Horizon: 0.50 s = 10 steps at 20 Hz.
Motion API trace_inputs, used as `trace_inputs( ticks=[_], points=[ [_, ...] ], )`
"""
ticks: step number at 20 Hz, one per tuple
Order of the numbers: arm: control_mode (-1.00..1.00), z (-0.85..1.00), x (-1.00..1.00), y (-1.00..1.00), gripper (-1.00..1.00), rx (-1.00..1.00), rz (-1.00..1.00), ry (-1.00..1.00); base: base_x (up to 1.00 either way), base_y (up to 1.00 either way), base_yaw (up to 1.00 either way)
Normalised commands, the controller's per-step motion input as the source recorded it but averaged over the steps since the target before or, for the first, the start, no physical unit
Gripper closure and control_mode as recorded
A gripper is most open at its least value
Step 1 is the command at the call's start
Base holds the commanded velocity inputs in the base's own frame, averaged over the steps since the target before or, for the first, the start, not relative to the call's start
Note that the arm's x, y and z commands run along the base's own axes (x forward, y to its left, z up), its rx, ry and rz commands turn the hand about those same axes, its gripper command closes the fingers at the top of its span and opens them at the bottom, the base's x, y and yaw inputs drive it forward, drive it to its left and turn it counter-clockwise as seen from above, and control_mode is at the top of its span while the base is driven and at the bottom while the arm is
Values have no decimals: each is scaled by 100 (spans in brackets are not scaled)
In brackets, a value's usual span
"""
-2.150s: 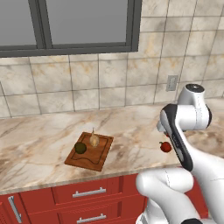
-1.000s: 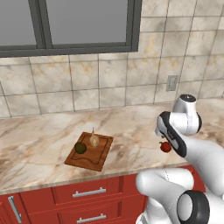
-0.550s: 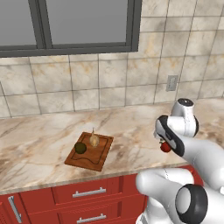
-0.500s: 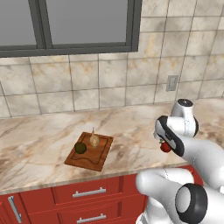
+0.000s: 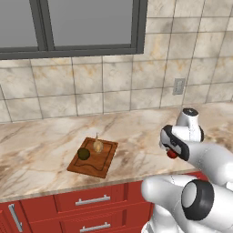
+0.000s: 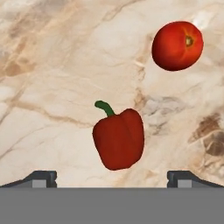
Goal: Place the avocado, onion, tomato, and bell pepper on the cutting board.
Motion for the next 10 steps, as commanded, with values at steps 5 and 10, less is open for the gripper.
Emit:
trace_inputs(
  ticks=[5,10],
  points=[
    [-100,-28,11,-3,-100,0,0,5,0,0,0],
    [-100,-30,11,0,-100,0,0,7,0,0,0]
  ],
)
